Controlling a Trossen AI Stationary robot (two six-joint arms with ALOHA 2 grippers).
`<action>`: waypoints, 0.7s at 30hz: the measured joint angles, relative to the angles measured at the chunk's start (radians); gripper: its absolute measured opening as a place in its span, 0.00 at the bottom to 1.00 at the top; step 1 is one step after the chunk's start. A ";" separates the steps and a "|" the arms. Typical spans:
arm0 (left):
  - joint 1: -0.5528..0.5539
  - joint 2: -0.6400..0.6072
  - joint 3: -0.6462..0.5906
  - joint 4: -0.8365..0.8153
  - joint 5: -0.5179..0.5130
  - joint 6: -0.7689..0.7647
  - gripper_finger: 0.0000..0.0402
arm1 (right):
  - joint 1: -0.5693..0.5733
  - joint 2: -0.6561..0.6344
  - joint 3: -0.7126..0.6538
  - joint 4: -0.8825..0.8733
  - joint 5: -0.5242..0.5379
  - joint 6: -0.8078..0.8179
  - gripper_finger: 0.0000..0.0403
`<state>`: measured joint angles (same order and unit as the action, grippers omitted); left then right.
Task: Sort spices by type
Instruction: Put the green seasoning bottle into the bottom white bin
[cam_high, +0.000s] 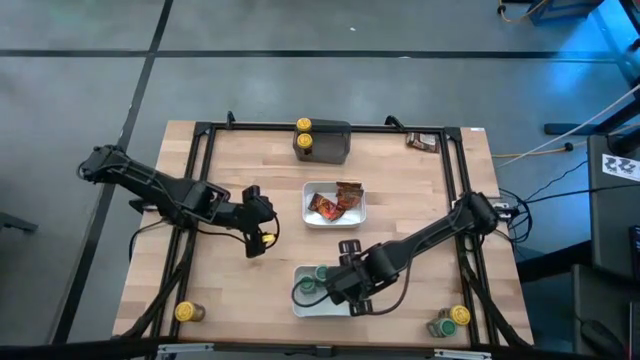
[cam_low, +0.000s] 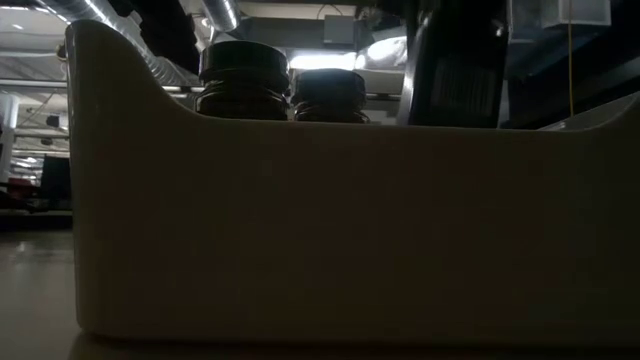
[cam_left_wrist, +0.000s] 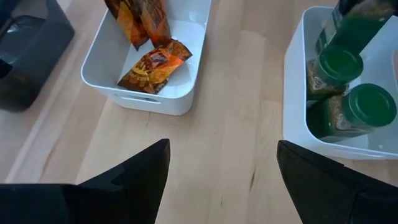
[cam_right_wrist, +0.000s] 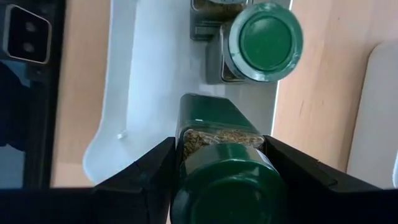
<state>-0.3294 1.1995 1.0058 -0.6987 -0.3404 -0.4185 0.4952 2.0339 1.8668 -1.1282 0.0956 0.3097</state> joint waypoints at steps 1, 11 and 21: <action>0.000 0.000 0.000 0.000 0.000 -0.004 0.70 | -0.003 0.008 0.000 0.000 0.000 0.000 0.53; 0.000 0.000 0.000 -0.001 0.000 -0.011 0.70 | -0.033 0.070 0.000 0.001 0.037 -0.008 0.53; 0.001 0.000 -0.001 -0.001 0.000 0.000 0.70 | -0.040 0.098 0.000 0.021 0.043 -0.032 0.54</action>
<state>-0.3286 1.1995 1.0050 -0.6994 -0.3405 -0.4187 0.4557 2.1318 1.8664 -1.1076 0.1390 0.2773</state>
